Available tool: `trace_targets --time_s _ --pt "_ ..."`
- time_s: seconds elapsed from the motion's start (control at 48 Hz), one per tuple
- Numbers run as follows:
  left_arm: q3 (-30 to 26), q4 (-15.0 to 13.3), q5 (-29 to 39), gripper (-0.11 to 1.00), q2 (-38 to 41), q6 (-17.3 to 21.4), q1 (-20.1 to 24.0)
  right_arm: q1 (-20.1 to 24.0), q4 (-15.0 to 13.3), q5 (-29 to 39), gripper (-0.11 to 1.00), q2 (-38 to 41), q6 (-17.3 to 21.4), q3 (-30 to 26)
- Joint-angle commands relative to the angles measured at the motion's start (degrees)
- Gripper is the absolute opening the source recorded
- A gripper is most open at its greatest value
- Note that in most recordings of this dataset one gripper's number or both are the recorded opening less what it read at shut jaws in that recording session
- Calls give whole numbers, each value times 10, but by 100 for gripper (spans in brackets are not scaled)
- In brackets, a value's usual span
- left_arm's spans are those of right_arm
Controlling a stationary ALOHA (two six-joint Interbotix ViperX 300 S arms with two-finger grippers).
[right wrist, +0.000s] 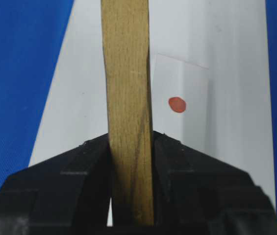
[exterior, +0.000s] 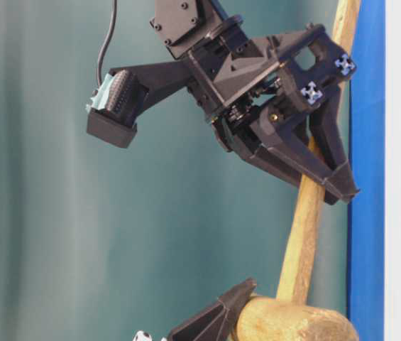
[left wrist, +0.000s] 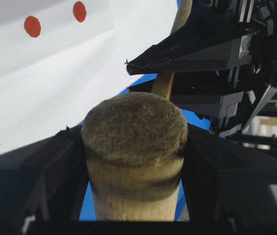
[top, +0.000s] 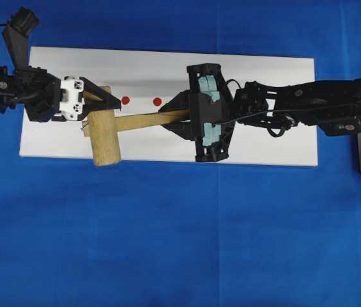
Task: Hit the mark with a hammer.
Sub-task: 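Release the mallet head with the left gripper and retract it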
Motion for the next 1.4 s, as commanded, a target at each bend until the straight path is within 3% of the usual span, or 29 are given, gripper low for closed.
trace_targets --time_s 0.0,0.292,0.334,0.459,0.521,0.75,0.938,1.376 --pt "-16 2 -4 47 -10 1 4 -4 2 -4 9 -9 2 -13" --pt "-16 2 -3 48 -10 4 10 -4 2 -6 9 -9 2 -14" --pt "-16 2 -3 54 -10 4 7 -3 2 -6 9 -9 2 -14" --pt "-16 3 -3 86 -11 4 2 -4 2 -4 9 -10 4 -15" --pt "-16 3 0 92 -11 2 2 -4 2 -5 9 -10 4 -15" --pt "-13 3 25 90 -29 4 -1 -4 4 -4 9 -26 11 -4" --pt "17 3 43 90 -77 -1 -3 -3 6 -7 9 -70 12 35" --pt "77 6 114 90 -204 2 -3 -4 46 -7 9 -156 13 121"
